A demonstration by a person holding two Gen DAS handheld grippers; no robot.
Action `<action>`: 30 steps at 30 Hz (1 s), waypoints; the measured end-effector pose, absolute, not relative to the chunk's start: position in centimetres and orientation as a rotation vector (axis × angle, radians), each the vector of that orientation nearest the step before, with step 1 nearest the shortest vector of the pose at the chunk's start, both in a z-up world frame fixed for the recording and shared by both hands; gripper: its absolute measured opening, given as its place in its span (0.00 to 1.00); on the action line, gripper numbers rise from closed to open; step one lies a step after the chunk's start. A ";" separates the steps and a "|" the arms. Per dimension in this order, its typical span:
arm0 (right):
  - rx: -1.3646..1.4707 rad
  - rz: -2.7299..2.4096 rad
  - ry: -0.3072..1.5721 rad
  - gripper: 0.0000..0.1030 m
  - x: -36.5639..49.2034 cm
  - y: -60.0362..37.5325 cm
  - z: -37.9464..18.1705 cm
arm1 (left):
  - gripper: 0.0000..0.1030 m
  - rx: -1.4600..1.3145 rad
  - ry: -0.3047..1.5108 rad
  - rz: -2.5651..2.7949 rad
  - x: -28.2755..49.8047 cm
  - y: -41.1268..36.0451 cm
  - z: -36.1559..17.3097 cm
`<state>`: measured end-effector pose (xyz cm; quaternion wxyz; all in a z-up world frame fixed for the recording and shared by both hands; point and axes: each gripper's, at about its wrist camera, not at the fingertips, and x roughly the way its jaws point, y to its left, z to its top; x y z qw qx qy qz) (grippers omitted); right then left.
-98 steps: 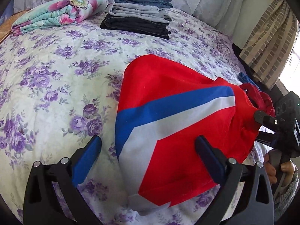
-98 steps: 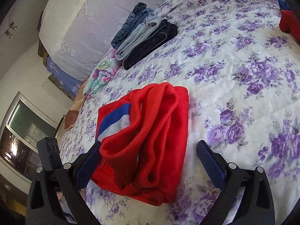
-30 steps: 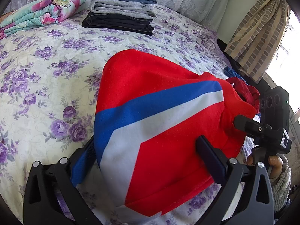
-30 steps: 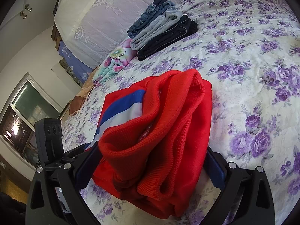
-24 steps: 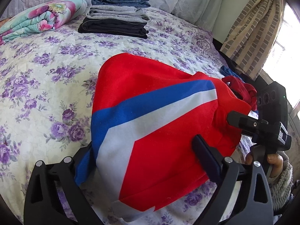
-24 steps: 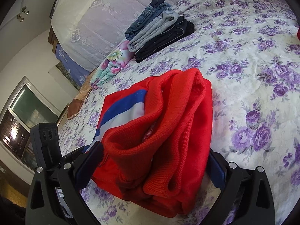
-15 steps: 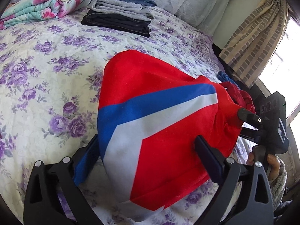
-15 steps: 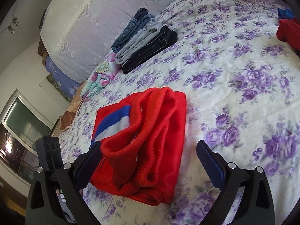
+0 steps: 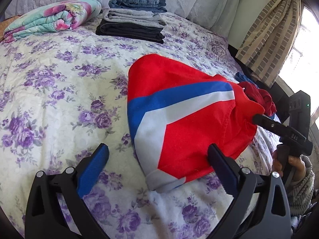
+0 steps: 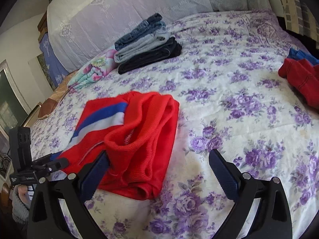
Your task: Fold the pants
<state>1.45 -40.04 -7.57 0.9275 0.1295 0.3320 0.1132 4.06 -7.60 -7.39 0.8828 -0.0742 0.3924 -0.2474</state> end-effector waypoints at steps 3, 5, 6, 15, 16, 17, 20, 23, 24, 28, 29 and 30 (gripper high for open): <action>0.290 0.262 0.597 0.96 1.0 -40.5 -4.9 | 0.94 -0.147 0.745 -0.527 3.0 -7.6 -6.0; 0.348 0.353 0.581 0.96 1.7 -40.4 -3.3 | 0.94 -0.151 0.686 -0.547 2.5 -7.8 -4.7; 0.374 0.399 0.581 0.96 2.2 -40.2 -2.7 | 0.94 -0.160 0.660 -0.564 2.3 -8.0 -4.0; 0.558 0.741 0.811 0.97 9.7 -31.9 -2.8 | 0.94 -0.081 0.802 -0.728 3.7 -14.0 -6.4; 0.534 0.736 0.819 0.97 10.3 -30.8 -2.8 | 0.94 -0.058 0.789 -0.718 3.3 -14.2 -6.7; 0.508 0.735 0.825 0.97 11.0 -29.8 -2.8 | 0.95 -0.036 0.780 -0.718 3.0 -14.3 -6.6; 0.490 0.739 0.872 0.96 13.0 -28.2 -3.2 | 0.95 -0.026 0.781 -0.727 2.4 -13.8 -6.8; 0.519 0.639 0.890 0.96 14.3 -29.0 -4.0 | 0.95 -0.033 0.777 -0.739 2.0 -13.2 -6.8; 0.568 0.651 0.889 0.96 14.4 -29.5 -4.3 | 0.95 -0.039 0.773 -0.744 2.0 -13.1 -6.8; 0.638 0.813 0.883 0.97 14.8 -28.2 -2.9 | 0.95 -0.051 0.768 -0.756 2.2 -12.9 -6.8; 0.650 0.864 0.918 0.97 15.3 -27.0 -3.0 | 0.95 -0.049 0.768 -0.756 2.2 -12.9 -6.8; 0.657 0.882 0.949 0.97 15.8 -26.0 -3.2 | 0.95 -0.047 0.768 -0.756 2.2 -12.9 -6.8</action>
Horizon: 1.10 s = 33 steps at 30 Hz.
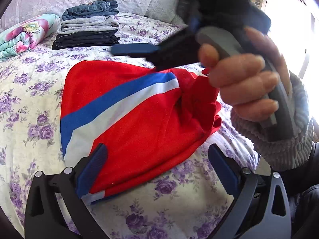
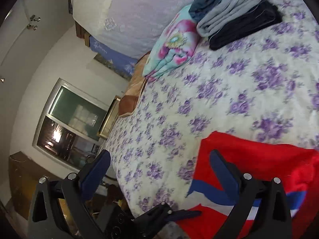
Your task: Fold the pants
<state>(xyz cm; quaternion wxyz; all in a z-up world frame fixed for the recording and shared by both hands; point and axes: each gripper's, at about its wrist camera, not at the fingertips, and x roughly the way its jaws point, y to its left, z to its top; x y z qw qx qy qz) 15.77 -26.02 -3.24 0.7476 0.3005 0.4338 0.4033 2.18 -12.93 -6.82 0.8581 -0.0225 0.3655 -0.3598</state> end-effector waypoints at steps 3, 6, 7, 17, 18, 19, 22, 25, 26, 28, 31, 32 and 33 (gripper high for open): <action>0.646 0.902 1.049 0.97 18.0 -23.4 -4.9 | 0.95 -0.041 0.770 -0.754 2.1 -13.1 -6.8; 0.640 0.811 1.097 0.94 20.2 -23.9 -6.7 | 0.95 -0.022 0.770 -0.744 2.0 -13.2 -6.9; 0.654 0.792 1.084 0.91 20.5 -24.6 -6.8 | 0.95 -0.022 0.769 -0.747 2.0 -13.2 -6.9; 0.626 0.694 0.820 0.96 11.8 -34.1 -1.2 | 0.95 -0.123 0.756 -0.727 2.4 -11.1 -6.5; 0.633 0.679 0.804 0.96 10.5 -35.3 -1.2 | 0.95 -0.139 0.753 -0.706 2.5 -10.5 -6.3; 0.639 0.669 0.801 0.96 9.5 -36.2 -1.5 | 0.95 -0.154 0.753 -0.691 2.7 -10.1 -6.2; 0.656 0.622 0.841 0.96 7.3 -38.6 -4.2 | 0.95 -0.205 0.765 -0.629 3.3 -8.6 -6.0; 0.779 0.590 0.836 0.95 6.4 -41.5 -7.7 | 0.95 -0.266 0.808 -0.565 4.6 -7.0 -6.6; 0.832 0.583 0.821 0.95 6.0 -42.4 -8.0 | 0.95 -0.297 0.830 -0.547 5.0 -6.4 -6.9; 0.849 0.576 0.770 0.96 4.8 -43.2 -7.3 | 0.95 -0.345 0.853 -0.533 5.5 -5.5 -7.1; 0.790 0.532 0.744 0.96 3.3 -43.8 -6.5 | 0.95 -0.371 0.863 -0.510 6.4 -4.6 -6.9; 0.790 0.525 0.770 0.96 3.2 -43.9 -7.0 | 0.95 -0.369 0.866 -0.507 6.6 -4.6 -6.9; 0.800 0.518 0.797 0.96 3.2 -43.9 -7.7 | 0.95 -0.368 0.874 -0.508 7.0 -4.7 -7.0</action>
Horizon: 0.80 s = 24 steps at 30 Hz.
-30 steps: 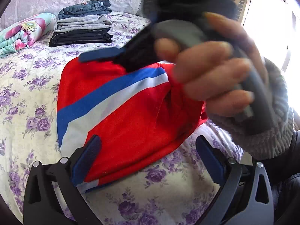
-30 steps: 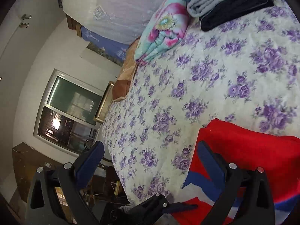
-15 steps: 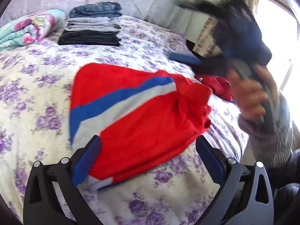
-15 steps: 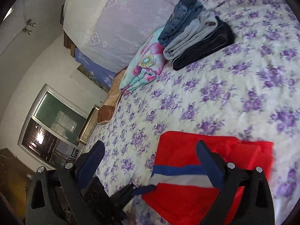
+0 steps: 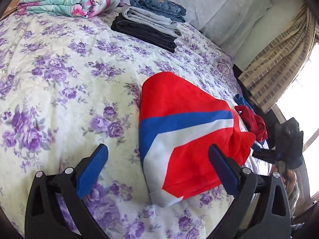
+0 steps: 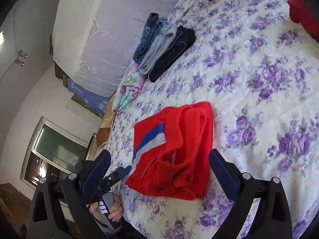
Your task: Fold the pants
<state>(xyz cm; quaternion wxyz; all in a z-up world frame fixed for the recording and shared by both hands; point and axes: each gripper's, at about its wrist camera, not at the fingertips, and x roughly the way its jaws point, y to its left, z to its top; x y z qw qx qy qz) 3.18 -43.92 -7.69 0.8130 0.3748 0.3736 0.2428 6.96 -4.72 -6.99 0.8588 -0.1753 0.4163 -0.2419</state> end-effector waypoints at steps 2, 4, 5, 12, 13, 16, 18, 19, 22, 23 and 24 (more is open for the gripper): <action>0.825 0.516 0.856 0.96 3.4 -43.6 -9.4 | 0.95 -0.374 0.894 -0.523 7.4 -5.2 -7.1; 0.859 0.510 0.875 0.96 3.8 -43.3 -10.7 | 0.95 -0.391 0.912 -0.557 7.8 -5.9 -7.2; 0.874 0.509 0.862 0.96 3.8 -43.3 -11.0 | 0.95 -0.398 0.920 -0.572 7.9 -6.2 -7.2; 0.917 0.562 0.849 0.96 4.9 -42.6 -11.9 | 0.95 -0.401 0.952 -0.612 8.7 -8.1 -8.0; 0.910 0.565 0.851 0.96 5.1 -42.4 -11.8 | 0.95 -0.393 0.950 -0.612 8.8 -8.4 -8.2; 0.862 0.574 0.867 0.96 5.7 -41.7 -11.6 | 0.95 -0.323 0.947 -0.617 9.1 -9.7 -8.3; 0.824 0.578 0.874 0.96 6.2 -41.1 -11.3 | 0.95 -0.279 0.947 -0.619 9.0 -10.2 -8.3; 0.805 0.576 0.877 0.96 6.4 -40.8 -11.2 | 0.95 -0.265 0.944 -0.622 8.8 -10.4 -8.3; 0.746 0.563 0.872 0.95 6.3 -40.0 -11.1 | 0.95 -0.251 0.938 -0.646 8.5 -10.4 -8.4; 0.726 0.556 0.865 0.94 6.2 -39.7 -11.0 | 0.95 -0.256 0.938 -0.652 8.4 -10.2 -8.4; 0.714 0.549 0.859 0.93 6.0 -39.6 -11.0 | 0.95 -0.263 0.940 -0.655 8.5 -10.1 -8.4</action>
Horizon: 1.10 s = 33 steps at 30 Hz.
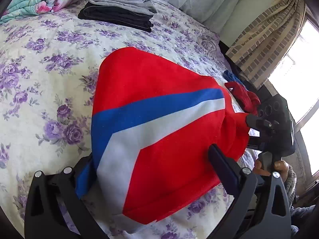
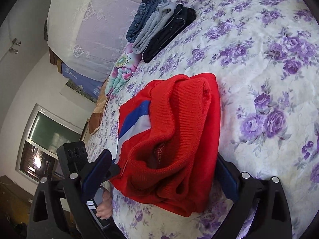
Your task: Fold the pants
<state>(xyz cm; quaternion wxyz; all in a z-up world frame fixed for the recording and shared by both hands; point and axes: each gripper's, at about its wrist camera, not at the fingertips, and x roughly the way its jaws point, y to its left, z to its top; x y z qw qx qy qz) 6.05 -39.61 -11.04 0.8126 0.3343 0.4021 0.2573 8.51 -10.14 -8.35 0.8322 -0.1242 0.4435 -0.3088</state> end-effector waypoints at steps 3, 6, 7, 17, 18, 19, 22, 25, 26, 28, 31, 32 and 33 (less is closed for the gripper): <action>0.709 0.515 0.845 0.77 5.8 -39.9 -11.4 | 0.95 -0.281 0.939 -0.661 8.6 -10.0 -8.3; 0.756 0.496 0.836 0.58 5.7 -40.7 -12.1 | 0.90 -0.279 0.926 -0.676 8.4 -10.2 -7.9; 0.760 0.499 0.831 0.55 5.7 -40.7 -12.2 | 0.82 -0.275 0.922 -0.678 8.2 -10.2 -7.8; 0.780 0.522 0.777 0.46 5.1 -41.2 -12.5 | 0.48 -0.366 0.940 -0.686 8.8 -7.6 -8.2; 0.788 0.528 0.778 0.46 5.1 -41.3 -12.7 | 0.48 -0.390 0.955 -0.687 9.1 -7.1 -8.6; 0.794 0.534 0.777 0.46 5.1 -41.4 -12.8 | 0.48 -0.433 0.975 -0.688 9.4 -6.5 -9.3; 0.793 0.541 0.775 0.46 5.0 -41.4 -12.8 | 0.47 -0.526 0.989 -0.708 10.2 -5.5 -10.0; 0.791 0.545 0.772 0.46 4.9 -41.4 -12.9 | 0.43 -0.490 0.989 -0.714 9.8 -6.1 -9.8; 0.790 0.545 0.770 0.46 4.9 -41.4 -12.9 | 0.36 -0.483 0.988 -0.721 9.7 -6.3 -9.7; 0.787 0.543 0.766 0.46 4.9 -41.3 -12.8 | 0.24 -0.494 0.976 -0.743 9.4 -6.3 -9.5; 0.776 0.530 0.756 0.45 4.5 -41.1 -12.7 | 0.15 -0.504 0.937 -0.742 9.0 -5.9 -8.9; 0.759 0.520 0.750 0.44 4.4 -40.9 -12.4 | 0.14 -0.487 0.920 -0.735 8.8 -6.1 -8.4; 0.739 0.514 0.743 0.44 4.2 -40.7 -12.0 | 0.13 -0.461 0.904 -0.728 8.6 -6.2 -7.8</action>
